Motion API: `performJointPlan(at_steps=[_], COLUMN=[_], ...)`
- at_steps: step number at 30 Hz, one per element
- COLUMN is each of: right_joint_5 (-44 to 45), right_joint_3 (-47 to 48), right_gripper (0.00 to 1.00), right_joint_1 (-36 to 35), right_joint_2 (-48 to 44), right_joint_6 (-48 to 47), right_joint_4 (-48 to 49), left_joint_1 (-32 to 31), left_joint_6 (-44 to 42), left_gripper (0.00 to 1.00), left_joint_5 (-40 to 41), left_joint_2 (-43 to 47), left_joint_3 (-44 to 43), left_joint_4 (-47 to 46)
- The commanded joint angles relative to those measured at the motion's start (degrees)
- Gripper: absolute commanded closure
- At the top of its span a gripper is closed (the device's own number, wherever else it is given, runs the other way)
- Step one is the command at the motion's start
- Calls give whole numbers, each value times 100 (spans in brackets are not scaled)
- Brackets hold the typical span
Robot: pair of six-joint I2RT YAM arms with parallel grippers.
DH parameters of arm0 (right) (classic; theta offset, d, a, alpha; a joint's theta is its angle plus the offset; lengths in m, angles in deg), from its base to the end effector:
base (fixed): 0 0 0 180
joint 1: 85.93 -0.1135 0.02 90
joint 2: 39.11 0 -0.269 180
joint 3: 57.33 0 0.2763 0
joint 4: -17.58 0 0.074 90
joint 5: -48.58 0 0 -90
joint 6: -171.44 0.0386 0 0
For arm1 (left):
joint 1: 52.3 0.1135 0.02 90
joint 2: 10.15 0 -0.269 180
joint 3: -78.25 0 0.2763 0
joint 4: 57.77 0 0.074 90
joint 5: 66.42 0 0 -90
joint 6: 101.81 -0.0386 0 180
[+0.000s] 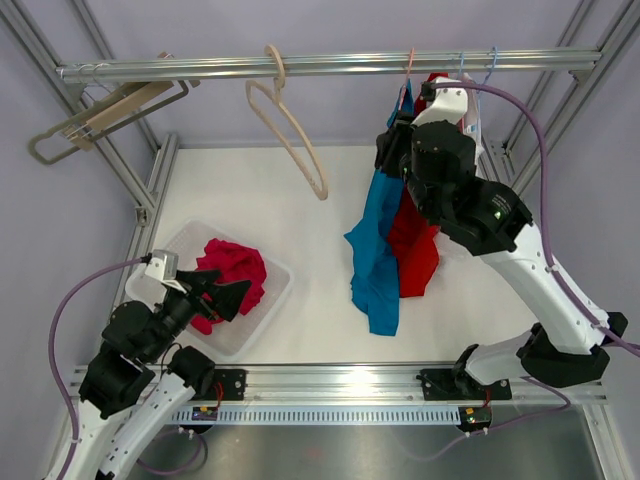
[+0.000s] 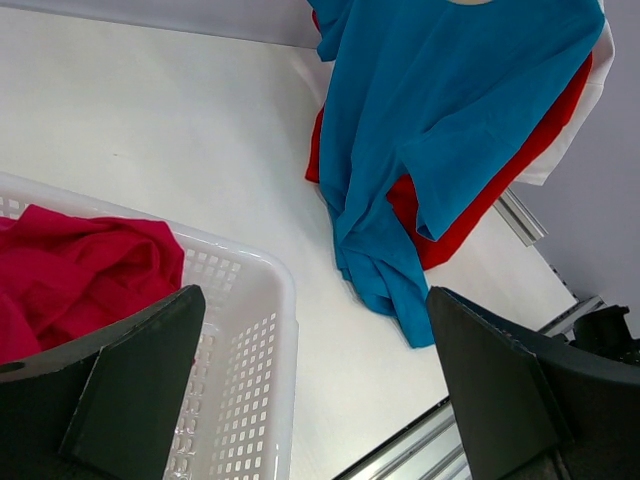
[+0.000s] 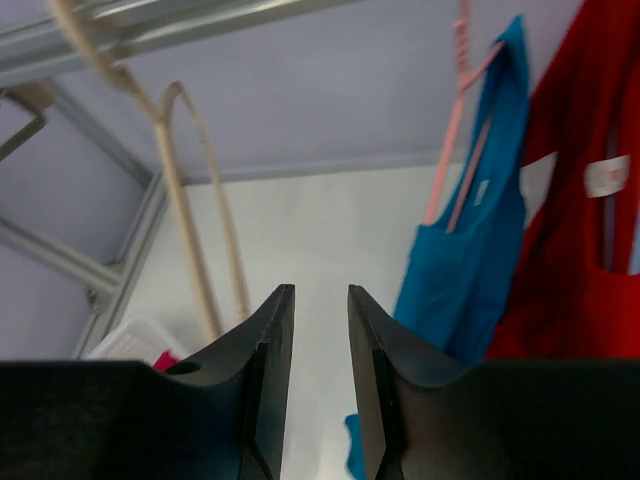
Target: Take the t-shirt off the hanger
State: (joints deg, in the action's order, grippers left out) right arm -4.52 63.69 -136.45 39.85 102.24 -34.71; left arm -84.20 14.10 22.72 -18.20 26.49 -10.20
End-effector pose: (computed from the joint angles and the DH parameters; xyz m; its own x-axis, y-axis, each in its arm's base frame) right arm 0.1939 0.1989 0.5440 -0.1913 0.2144 -0.9578 -0.1857 0.9503 0.2498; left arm 0.0555 -0.0352 0.3345 -0.2878 -0.3355 -0.8970 0.4617 0.7720 -0.4369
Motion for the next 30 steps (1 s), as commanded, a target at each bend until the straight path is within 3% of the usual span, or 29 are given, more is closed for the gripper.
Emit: performJointPlan(at_steps=[1,4,11,22,28,29,30], right_joint_5=[976,531,-60,-394,-588,-605,-614], right_joint_3=[260,497,972,1218,1368,1386,1394], right_gripper=[60,50,50,65,66,67,76], right_joint_1=[340,919,1387,1826,1923,1941,1950], right_joint_2=[339,514,1016,1561,1737,1754,1763], right_joint_6=[-304,-339,-445,-717,-753,-753,-753], right_joint_4=[-164,-270,-315,-24,11,-33,-24], left_joint_1=[17,17,17,8,8,8,8], left_joint_6=[-25,10,98,107,72,81,89], left_gripper=[1,1,1,2,2,2,2], left_joint_5=[-195,-265,-564,-1214,-1250,-1241,-1241], left_joint_2=[-135,-205,-442,-1049,-1321,-1348,-1374], left_joint_3=[-130,-121,-156,-270,-463,-498,-525], left_joint_4=[-207,-242,-435,-734,-743,-743,-743])
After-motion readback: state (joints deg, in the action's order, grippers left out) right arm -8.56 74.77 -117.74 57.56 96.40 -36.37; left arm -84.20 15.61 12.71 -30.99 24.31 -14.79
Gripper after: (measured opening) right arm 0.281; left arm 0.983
